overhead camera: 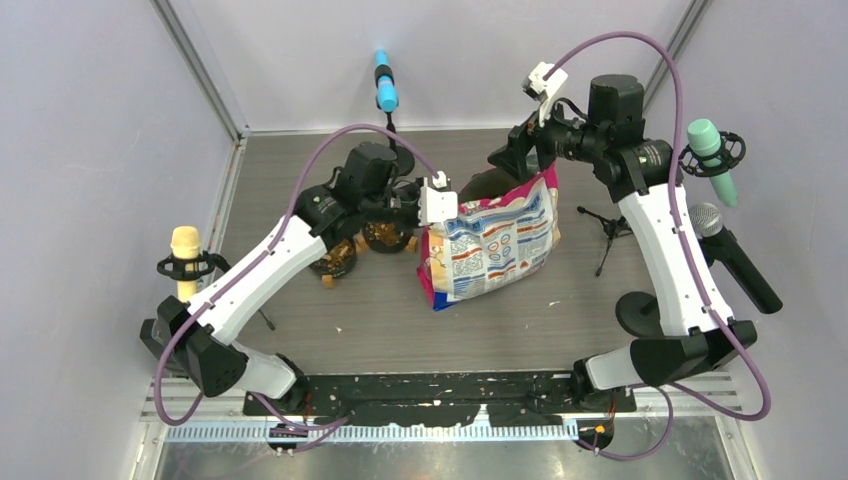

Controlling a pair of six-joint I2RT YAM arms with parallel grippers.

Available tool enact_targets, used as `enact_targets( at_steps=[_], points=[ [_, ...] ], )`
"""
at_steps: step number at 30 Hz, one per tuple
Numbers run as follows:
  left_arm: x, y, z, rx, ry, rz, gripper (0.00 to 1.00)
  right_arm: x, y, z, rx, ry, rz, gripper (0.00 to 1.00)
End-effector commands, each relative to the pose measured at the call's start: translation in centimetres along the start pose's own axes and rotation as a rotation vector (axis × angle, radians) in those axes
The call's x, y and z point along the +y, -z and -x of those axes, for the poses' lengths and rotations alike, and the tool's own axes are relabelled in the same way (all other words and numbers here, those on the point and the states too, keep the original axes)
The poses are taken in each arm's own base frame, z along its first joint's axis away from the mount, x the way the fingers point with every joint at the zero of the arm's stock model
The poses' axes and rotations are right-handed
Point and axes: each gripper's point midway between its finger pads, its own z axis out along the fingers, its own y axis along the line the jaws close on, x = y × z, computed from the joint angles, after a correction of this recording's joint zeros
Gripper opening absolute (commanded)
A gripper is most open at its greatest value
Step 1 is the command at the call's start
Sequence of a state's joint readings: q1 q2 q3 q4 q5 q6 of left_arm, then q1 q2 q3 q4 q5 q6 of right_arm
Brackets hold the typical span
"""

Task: Serve the pet food
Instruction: Adjust the pet food bag at the center of the board.

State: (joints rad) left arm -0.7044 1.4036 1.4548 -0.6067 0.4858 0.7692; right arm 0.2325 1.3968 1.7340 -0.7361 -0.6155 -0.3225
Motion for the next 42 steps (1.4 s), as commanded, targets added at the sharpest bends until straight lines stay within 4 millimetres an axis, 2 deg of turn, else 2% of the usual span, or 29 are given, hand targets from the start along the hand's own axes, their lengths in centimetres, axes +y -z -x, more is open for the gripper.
enact_targets(
  at_steps=[1,2,6,8,11,13,17,21,27,30,34,36,38,39,41,42],
  points=[
    [5.0,1.2,4.8,-0.133,-0.199,0.123,0.0,0.3,1.0,1.4,-0.021,0.113,0.024,0.86],
    [5.6,0.9,5.3,-0.152,-0.211,0.13,0.0,0.2,1.3,2.1,-0.047,0.128,0.004,0.87],
    [8.4,0.0,7.6,-0.239,-0.284,0.199,0.0,0.2,2.1,2.3,-0.073,0.131,-0.035,0.88],
    [9.9,-0.4,8.4,-0.273,-0.297,0.235,0.0,-0.3,2.3,1.8,-0.075,0.115,-0.08,0.89],
    [11.7,-0.9,9.7,-0.344,-0.294,0.262,0.0,-2.1,3.4,2.0,-0.096,0.087,-0.214,0.88],
    [12.4,-1.0,10.5,-0.383,-0.307,0.277,0.0,-3.6,4.7,3.0,-0.159,0.076,-0.323,0.89],
    [13.6,-1.3,11.0,-0.412,-0.334,0.3,0.0,-5.1,7.6,3.6,-0.241,0.025,-0.49,0.88],
    [14.8,-1.0,10.3,-0.408,-0.318,0.32,0.0,-4.9,8.2,3.1,-0.252,-0.027,-0.508,0.89],
    [13.5,1.0,7.0,-0.283,-0.284,0.253,0.0,-3.8,7.7,1.3,-0.214,-0.149,-0.471,0.88],
    [12.2,2.1,6.2,-0.211,-0.289,0.18,0.0,-3.3,8.1,0.0,-0.185,-0.28,-0.49,0.88],
    [10.2,2.8,4.8,-0.137,-0.271,0.098,0.0,-2.8,9.2,-0.7,-0.165,-0.366,-0.524,0.92],
    [9.6,3.0,4.1,-0.112,-0.271,0.079,0.0,-2.3,8.8,-0.4,-0.153,-0.351,-0.483,0.92],
    [9.3,2.9,3.7,-0.105,-0.258,0.072,0.0,-0.2,7.5,0.1,-0.141,-0.278,-0.325,0.92],
    [9.3,2.7,3.6,-0.107,-0.253,0.075,0.0,1.5,6.8,0.4,-0.142,-0.211,-0.207,0.92],
    [9.5,2.4,3.5,-0.119,-0.238,0.088,0.0,2.9,5.7,1.7,-0.196,-0.107,-0.117,0.93],
    [9.7,2.3,3.7,-0.127,-0.223,0.098,0.0,3.6,5.0,1.6,-0.201,-0.061,-0.081,0.93]
  ],
)
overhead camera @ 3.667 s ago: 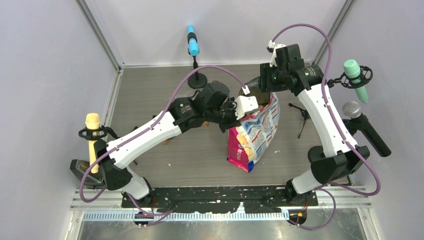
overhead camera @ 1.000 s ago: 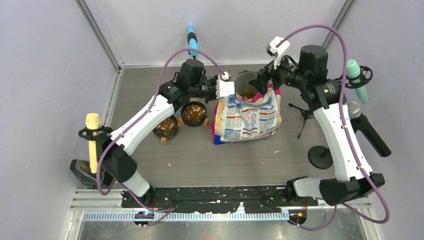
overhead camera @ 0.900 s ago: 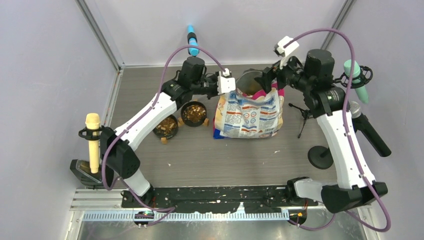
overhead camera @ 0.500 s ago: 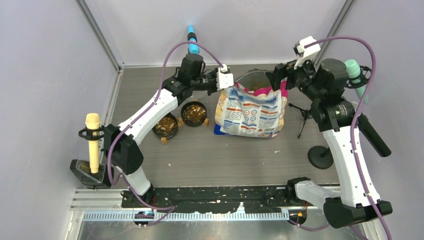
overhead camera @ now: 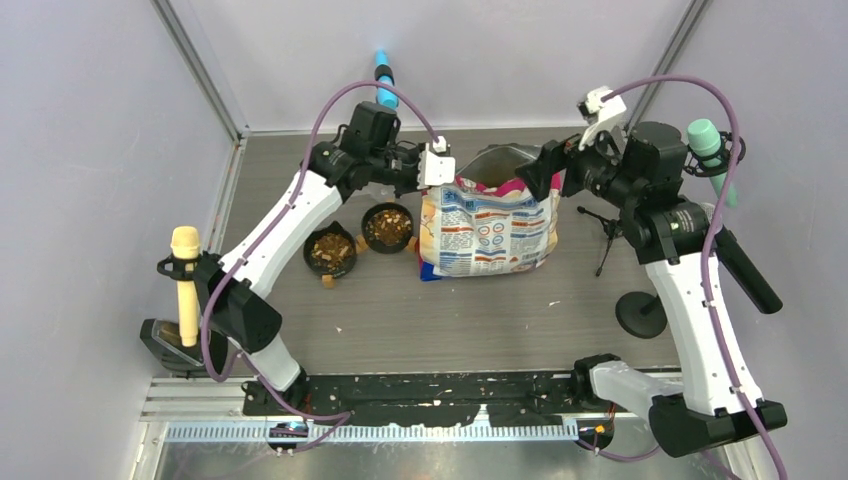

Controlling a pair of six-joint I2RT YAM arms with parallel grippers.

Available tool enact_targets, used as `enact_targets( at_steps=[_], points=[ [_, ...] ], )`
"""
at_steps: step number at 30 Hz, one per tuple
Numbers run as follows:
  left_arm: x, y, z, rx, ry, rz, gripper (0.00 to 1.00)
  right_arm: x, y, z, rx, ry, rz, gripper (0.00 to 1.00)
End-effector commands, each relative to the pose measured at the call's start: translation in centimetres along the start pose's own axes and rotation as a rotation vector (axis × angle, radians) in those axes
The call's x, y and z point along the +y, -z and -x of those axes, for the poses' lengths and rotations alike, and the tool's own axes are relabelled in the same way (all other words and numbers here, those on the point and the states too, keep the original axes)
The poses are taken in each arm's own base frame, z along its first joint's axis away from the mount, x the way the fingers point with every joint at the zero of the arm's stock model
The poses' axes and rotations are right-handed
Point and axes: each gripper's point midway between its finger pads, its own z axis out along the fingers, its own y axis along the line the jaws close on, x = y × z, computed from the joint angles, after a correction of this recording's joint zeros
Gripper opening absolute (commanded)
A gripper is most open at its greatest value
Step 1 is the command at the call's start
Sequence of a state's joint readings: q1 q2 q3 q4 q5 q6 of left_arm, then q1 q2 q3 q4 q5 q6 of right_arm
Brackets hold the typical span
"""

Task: Serve the pet food
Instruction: Adjust the pet food bag at the center of the board.

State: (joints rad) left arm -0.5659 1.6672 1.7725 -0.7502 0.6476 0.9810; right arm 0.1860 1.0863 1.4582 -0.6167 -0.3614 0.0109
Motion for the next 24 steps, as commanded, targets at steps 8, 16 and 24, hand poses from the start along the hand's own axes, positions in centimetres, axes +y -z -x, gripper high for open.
enact_targets(
  at_steps=[8,16,24],
  points=[
    [6.1,4.5,5.6,-0.18,0.061,0.301,0.52,4.1,-4.5,3.8,-0.05,0.383,0.288,0.93],
    [5.1,4.3,3.5,-0.125,0.17,0.302,0.87,0.9,-4.8,2.2,0.036,0.396,0.137,0.92],
    [3.8,6.1,3.9,-0.121,0.331,0.255,1.0,-0.1,-1.2,-1.4,0.13,0.511,0.177,0.95]
  ],
)
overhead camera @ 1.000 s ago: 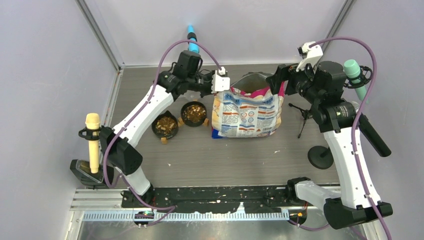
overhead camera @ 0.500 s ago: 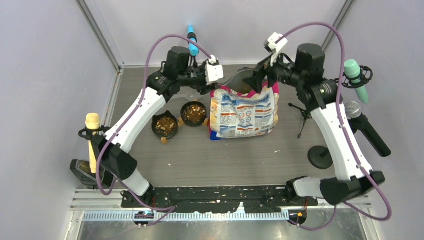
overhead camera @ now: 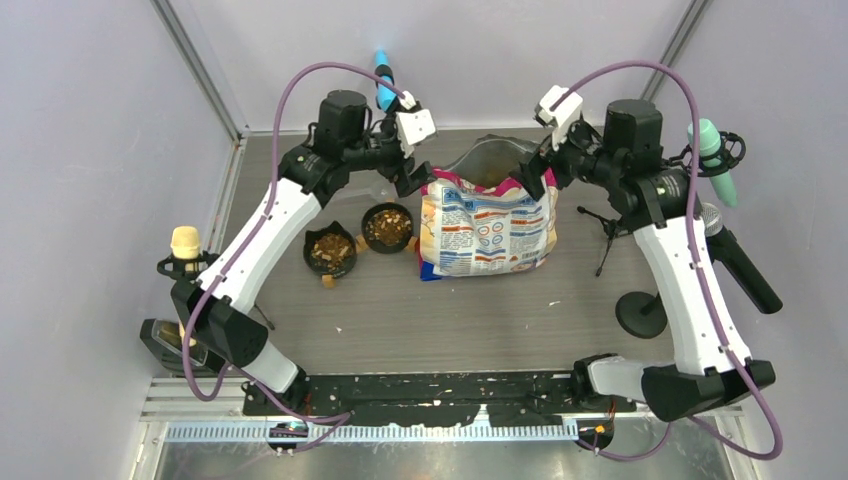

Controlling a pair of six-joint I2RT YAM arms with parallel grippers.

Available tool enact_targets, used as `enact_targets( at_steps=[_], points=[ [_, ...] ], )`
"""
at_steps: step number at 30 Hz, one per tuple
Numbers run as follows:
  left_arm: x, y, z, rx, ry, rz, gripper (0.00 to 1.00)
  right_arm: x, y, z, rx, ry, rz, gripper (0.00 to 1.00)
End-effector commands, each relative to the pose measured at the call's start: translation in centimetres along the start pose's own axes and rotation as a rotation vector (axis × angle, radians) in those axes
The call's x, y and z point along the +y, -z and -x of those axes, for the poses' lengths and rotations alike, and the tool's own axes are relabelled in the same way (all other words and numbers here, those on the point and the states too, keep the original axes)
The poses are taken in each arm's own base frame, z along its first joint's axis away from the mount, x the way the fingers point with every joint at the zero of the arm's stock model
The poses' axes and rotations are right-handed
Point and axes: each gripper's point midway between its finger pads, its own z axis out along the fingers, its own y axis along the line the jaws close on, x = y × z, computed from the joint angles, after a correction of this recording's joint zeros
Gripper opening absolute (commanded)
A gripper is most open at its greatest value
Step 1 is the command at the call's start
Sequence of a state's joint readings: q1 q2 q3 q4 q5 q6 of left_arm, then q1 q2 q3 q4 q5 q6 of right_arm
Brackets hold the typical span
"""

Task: Serve the pet food
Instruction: Adjust the pet food bag at the center of the board.

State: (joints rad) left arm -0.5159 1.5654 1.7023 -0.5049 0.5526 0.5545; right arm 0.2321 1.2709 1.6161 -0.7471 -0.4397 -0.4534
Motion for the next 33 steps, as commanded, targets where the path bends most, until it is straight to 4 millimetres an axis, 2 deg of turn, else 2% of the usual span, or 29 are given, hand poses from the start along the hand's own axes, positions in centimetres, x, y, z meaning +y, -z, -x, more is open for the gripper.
enact_targets(
  at_steps=[1,3,4,6,11,13,18,22,23,24,25,28,30,33],
  points=[
    [-1.0,2.2,2.2,-0.055,0.055,-0.059,1.0,0.8,2.3,-1.1,0.016,0.122,0.044,0.95],
    [-1.7,1.9,1.7,-0.063,0.073,-0.108,0.98,1.2,2.3,-2.3,0.045,0.153,0.081,0.95],
    [-1.9,1.7,1.5,-0.065,0.081,-0.129,0.96,0.9,2.1,-3.3,0.075,0.16,0.096,0.95],
    [-2.1,1.4,1.3,-0.066,0.091,-0.155,0.92,0.2,1.5,-4.0,0.09,0.138,0.13,0.93],
    [-2.6,1.4,0.7,-0.058,0.093,-0.182,0.89,-1.5,0.8,-4.0,0.099,0.121,0.162,0.9],
    [-2.9,1.1,0.3,-0.057,0.113,-0.192,0.88,-2.2,0.6,-4.5,0.115,0.113,0.154,0.9],
    [-2.0,-0.3,-1.6,-0.02,0.176,-0.139,0.8,-3.4,0.0,-5.3,0.13,0.092,0.104,0.9],
    [-0.6,-1.2,-2.2,-0.025,0.187,-0.072,0.82,-3.9,0.2,-4.1,0.077,0.089,0.05,0.91],
    [-0.4,-1.3,-2.3,-0.025,0.185,-0.062,0.84,-4.0,0.6,-3.3,0.046,0.097,0.029,0.91],
    [-0.3,-1.5,-2.4,-0.023,0.183,-0.058,0.86,-3.9,0.6,-3.4,0.042,0.093,0.026,0.91],
    [-0.2,-1.6,-2.6,-0.02,0.184,-0.055,0.88,-3.9,1.0,-2.7,0.015,0.1,0.011,0.91],
    [-0.3,-2.1,-3.0,-0.015,0.192,-0.069,0.9,-3.4,1.4,-2.1,-0.019,0.097,0.012,0.91],
    [-0.7,-2.5,-3.0,-0.029,0.208,-0.094,0.82,-2.9,1.6,-1.6,-0.048,0.091,0.025,0.91],
    [-1.5,-2.6,-2.3,-0.052,0.246,-0.151,0.58,-2.1,1.7,-1.0,-0.093,0.07,0.049,0.91]
  ],
)
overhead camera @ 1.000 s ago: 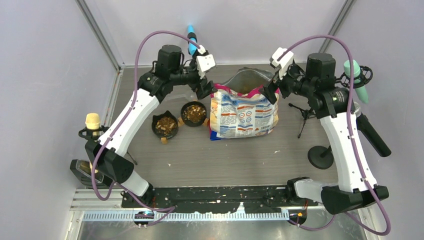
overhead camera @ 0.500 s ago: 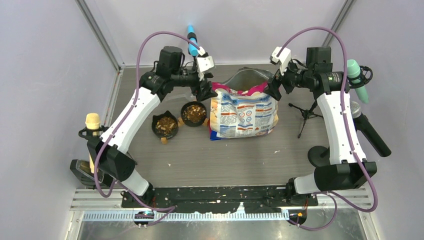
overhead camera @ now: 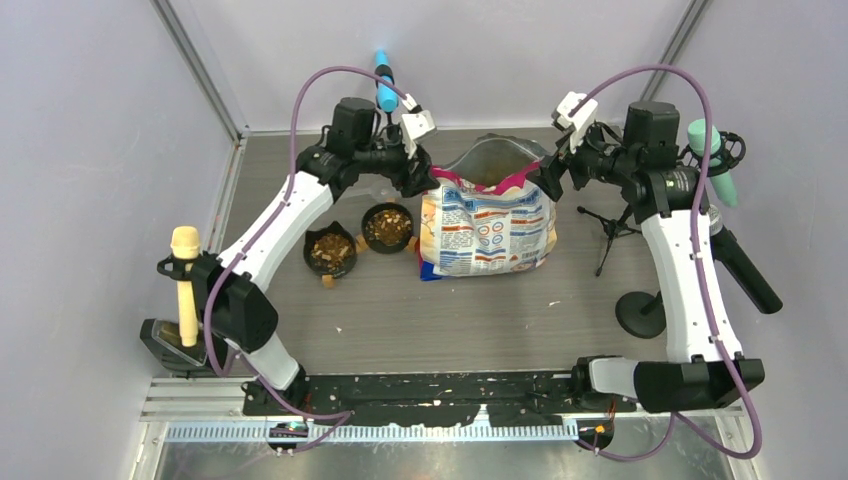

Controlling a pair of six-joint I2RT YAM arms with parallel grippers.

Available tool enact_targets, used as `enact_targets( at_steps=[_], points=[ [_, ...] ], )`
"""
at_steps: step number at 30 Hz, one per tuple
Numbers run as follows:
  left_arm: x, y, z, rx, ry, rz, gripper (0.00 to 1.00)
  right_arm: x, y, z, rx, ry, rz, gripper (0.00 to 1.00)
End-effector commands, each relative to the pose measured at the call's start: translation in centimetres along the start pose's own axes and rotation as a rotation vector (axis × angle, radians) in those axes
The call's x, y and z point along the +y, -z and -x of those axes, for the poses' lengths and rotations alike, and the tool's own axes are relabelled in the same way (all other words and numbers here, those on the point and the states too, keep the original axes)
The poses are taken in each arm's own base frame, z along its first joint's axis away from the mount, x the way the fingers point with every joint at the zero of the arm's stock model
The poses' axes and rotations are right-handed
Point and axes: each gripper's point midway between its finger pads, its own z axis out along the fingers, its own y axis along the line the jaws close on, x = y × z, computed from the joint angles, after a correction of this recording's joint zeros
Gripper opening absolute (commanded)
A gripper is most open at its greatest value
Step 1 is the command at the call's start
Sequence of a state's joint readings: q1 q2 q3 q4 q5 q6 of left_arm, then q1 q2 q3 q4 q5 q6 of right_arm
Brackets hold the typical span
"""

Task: Serve the pet food
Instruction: Adjust the pet food bag at the center of the board.

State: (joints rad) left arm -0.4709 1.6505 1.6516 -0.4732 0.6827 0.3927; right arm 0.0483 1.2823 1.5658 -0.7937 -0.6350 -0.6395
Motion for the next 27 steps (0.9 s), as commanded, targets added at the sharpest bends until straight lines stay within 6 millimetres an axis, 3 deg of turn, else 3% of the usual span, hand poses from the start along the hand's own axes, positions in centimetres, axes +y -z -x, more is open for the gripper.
enact_targets(
  at_steps=[1,7,11,17,24,27],
  points=[
    [-0.7,0.0,2.0,-0.063,0.013,-0.066,0.5,0.5,1.1,3.2,-0.138,0.013,-0.006,0.91],
    [-2.7,1.1,1.1,-0.01,0.013,-0.146,0.02,2.4,1.7,4.4,-0.208,0.001,0.065,0.92],
    [-4.5,2.6,0.9,0.011,-0.007,-0.187,0.0,2.4,1.7,5.1,-0.225,-0.016,0.06,0.92],
    [-7.3,6.0,0.6,0.057,-0.064,-0.23,0.0,3.1,0.0,6.3,-0.195,0.028,0.056,0.93],
    [-7.6,8.2,-0.7,0.097,-0.097,-0.173,0.0,6.2,-2.7,9.1,-0.217,0.128,0.16,0.92],
    [-7.7,9.3,0.0,0.067,-0.1,-0.169,0.0,7.9,-3.5,10.4,-0.256,0.168,0.242,0.93]
  ],
)
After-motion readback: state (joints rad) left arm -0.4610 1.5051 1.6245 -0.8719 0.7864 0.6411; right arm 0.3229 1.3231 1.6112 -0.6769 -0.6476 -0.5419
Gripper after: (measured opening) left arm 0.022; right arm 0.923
